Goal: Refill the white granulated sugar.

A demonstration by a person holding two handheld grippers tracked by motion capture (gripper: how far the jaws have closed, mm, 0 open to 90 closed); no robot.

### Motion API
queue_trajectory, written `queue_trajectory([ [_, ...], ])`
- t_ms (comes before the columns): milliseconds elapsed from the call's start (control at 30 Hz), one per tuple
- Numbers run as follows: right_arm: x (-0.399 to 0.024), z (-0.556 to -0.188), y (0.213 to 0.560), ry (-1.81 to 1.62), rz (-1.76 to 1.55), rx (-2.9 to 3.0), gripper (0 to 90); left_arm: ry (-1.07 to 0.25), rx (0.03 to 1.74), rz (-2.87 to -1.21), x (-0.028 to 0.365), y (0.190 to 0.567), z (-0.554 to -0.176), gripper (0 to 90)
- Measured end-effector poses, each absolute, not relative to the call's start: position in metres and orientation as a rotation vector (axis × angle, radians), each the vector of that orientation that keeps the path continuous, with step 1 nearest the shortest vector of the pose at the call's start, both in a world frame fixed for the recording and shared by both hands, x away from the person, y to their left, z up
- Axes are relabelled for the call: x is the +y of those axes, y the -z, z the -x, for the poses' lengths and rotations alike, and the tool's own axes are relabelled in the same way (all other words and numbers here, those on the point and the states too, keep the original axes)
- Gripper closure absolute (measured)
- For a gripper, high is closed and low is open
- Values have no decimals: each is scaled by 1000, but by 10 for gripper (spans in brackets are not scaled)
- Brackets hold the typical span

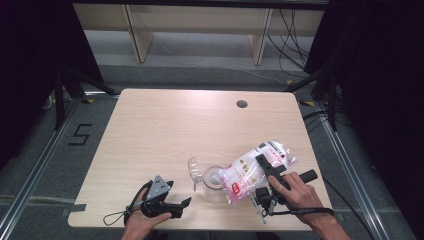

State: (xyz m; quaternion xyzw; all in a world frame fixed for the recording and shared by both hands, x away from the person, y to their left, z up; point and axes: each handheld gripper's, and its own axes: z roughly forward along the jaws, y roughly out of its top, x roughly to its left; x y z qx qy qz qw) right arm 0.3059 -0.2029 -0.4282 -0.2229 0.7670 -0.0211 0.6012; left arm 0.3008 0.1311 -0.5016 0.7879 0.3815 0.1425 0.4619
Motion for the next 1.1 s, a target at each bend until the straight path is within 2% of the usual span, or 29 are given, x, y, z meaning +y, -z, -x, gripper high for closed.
queue_trajectory([
  [1100,-203,-307,430,40,493,1787,629,-355,943,-1932,131,501,-301,158],
])
